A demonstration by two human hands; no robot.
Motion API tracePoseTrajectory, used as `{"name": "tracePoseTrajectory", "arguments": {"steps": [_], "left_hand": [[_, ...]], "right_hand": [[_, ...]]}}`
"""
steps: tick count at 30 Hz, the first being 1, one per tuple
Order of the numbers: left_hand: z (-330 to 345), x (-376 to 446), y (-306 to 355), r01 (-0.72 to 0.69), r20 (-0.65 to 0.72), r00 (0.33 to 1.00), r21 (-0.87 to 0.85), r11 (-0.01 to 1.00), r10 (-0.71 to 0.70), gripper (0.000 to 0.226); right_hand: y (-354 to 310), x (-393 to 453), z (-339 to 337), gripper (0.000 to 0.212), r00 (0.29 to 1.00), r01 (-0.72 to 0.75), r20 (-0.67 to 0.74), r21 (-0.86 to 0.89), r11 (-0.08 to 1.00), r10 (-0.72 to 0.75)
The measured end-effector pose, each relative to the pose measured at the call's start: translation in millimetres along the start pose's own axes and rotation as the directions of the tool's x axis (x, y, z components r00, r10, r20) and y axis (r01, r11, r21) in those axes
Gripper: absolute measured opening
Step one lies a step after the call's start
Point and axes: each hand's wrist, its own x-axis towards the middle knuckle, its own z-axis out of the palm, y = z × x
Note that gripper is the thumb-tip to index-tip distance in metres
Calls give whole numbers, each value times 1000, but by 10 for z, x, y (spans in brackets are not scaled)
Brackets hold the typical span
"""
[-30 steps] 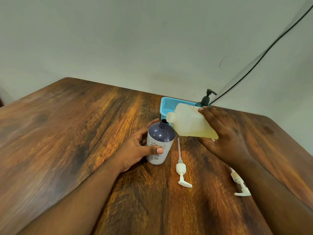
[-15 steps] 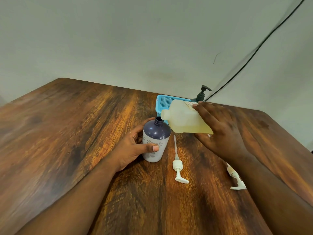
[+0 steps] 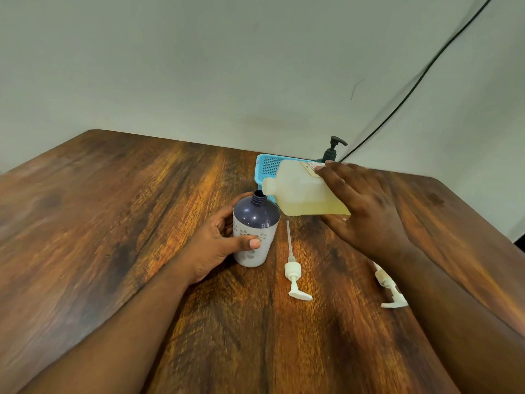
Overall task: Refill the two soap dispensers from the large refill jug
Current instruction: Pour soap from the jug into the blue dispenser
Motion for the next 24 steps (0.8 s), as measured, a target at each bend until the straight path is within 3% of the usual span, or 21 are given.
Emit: {"name": "tracePoseTrajectory", "arguments": {"steps": [24], "left_hand": [[-21,-8,-3,14,29,999,-2,1000,-14,90]], "right_hand": [[-30,16,-36,78,1000,25,-6,-17,1000,-25]]}}
